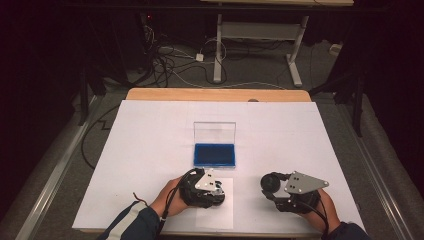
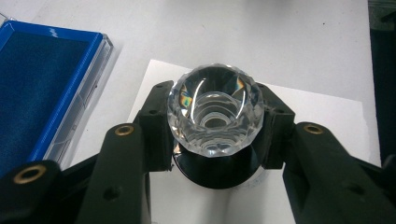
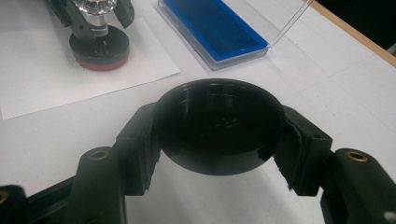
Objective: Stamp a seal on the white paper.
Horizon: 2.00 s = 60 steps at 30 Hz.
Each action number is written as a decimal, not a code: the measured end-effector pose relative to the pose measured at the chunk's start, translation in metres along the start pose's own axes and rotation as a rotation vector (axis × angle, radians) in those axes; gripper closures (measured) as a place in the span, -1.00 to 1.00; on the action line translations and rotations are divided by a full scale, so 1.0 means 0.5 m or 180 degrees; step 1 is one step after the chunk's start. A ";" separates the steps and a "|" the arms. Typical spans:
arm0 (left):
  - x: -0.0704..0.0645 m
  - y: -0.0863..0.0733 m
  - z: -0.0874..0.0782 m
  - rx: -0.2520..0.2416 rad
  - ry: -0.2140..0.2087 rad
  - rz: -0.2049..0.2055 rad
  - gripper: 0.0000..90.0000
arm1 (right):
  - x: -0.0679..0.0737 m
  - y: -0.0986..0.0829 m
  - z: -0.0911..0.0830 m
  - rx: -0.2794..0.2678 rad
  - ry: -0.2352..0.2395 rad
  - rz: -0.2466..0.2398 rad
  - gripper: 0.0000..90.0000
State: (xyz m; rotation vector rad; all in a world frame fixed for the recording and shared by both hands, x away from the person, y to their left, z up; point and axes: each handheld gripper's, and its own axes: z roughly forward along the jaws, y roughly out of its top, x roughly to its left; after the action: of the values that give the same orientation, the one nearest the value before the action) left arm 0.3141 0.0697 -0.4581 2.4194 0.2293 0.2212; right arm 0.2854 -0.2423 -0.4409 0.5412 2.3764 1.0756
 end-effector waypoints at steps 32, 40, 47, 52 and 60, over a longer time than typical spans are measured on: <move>-0.003 0.001 0.001 0.0016 0.0047 0.0021 0.21 | 0.000 -0.001 0.001 0.0011 0.0013 0.0014 -0.14; 0.005 0.006 -0.018 -0.0087 0.0016 -0.0020 0.20 | -0.003 -0.002 -0.002 -0.0012 -0.0001 0.0012 -0.14; 0.008 0.011 -0.051 -0.0289 0.0105 -0.0035 0.20 | -0.004 -0.001 -0.005 -0.0035 -0.0026 0.0007 -0.14; 0.014 0.010 -0.075 -0.0413 0.0174 -0.0064 0.20 | -0.003 0.001 -0.007 -0.0044 -0.0033 0.0002 -0.14; 0.018 0.006 -0.102 -0.0526 0.0261 -0.0091 0.20 | -0.003 0.001 -0.010 -0.0068 -0.0042 0.0006 -0.14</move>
State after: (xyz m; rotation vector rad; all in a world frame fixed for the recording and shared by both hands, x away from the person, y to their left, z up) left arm 0.3120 0.1014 -0.4172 2.2444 0.2715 0.3144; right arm 0.2841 -0.2456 -0.4372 0.5415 2.3506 1.0938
